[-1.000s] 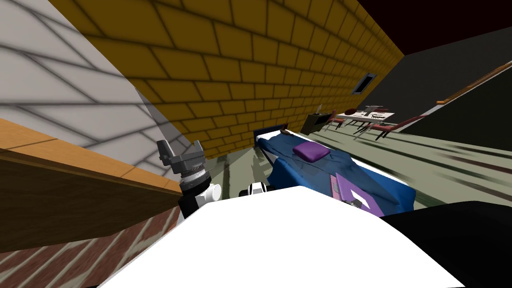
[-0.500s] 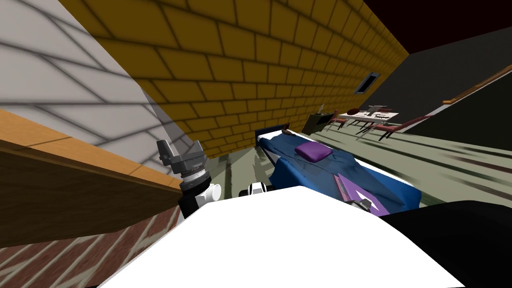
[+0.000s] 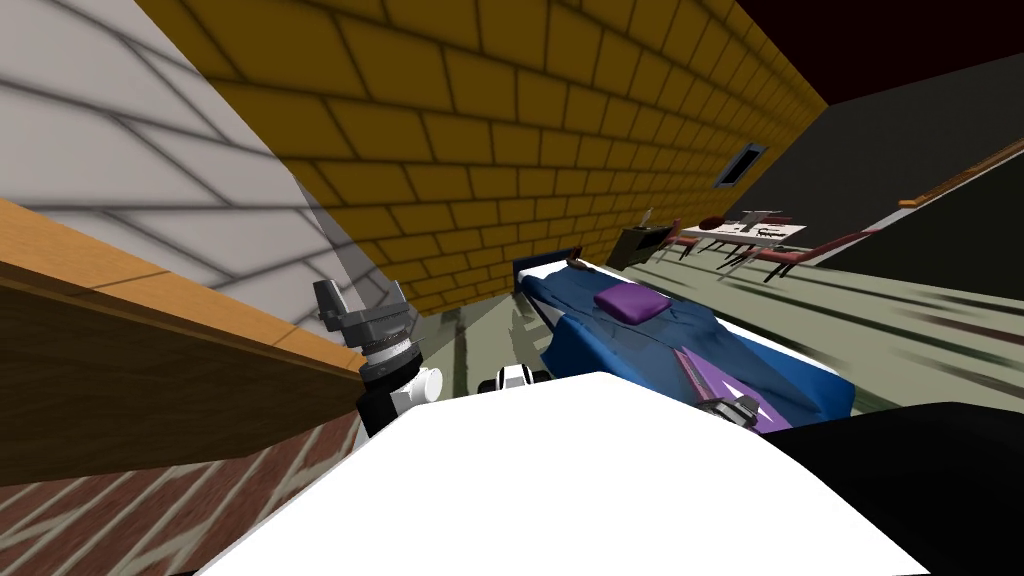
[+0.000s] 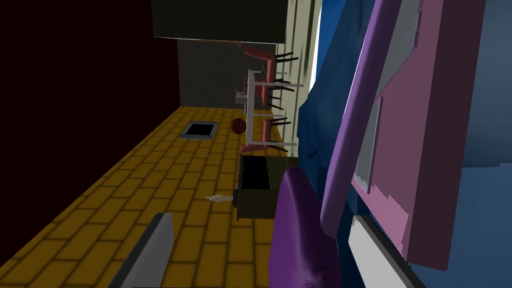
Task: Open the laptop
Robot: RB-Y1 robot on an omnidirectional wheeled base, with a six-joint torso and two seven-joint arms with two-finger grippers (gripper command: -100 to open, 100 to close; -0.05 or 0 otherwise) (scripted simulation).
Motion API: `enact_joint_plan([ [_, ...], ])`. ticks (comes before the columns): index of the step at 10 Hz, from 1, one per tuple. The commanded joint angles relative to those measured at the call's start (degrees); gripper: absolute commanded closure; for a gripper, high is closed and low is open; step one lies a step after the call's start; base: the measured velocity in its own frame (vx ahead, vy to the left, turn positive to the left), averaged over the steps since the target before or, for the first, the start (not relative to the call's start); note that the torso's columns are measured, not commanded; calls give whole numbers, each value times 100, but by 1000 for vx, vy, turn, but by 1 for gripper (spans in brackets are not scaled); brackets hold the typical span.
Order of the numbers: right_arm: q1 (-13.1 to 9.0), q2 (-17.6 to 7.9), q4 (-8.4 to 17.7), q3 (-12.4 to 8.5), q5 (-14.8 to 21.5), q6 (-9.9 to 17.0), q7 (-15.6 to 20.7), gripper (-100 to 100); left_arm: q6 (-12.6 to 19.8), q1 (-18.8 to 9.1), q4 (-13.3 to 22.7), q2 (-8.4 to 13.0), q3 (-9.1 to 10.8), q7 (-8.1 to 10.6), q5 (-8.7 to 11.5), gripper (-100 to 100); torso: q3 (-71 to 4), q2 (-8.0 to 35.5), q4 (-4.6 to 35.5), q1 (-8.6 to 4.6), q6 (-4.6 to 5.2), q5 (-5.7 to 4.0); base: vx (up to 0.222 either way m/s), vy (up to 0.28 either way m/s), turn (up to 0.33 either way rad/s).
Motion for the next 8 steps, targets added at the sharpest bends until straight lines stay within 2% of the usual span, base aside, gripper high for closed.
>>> enact_joint_plan([
  [1,120,-41,-203,-38,-79,-87,94,-100,0,0,0,0,0,0,0,0,2,2,0,-7,3,-4,3,20,-6],
  [2,101,-38,-162,-30,-68,-77,55,-100,0,0,0,1,1,0,0,0,4,5,1,-19,3,-9,1,7,-2],
  [3,107,-37,-175,-33,-72,-83,72,0,0,0,0,1,1,0,0,0,6,6,1,-21,2,-12,0,0,0],
  [8,109,-15,-169,-26,-72,-95,70,0,0,0,0,1,1,0,0,0,3,5,1,-5,3,-1,0,0,0],
])
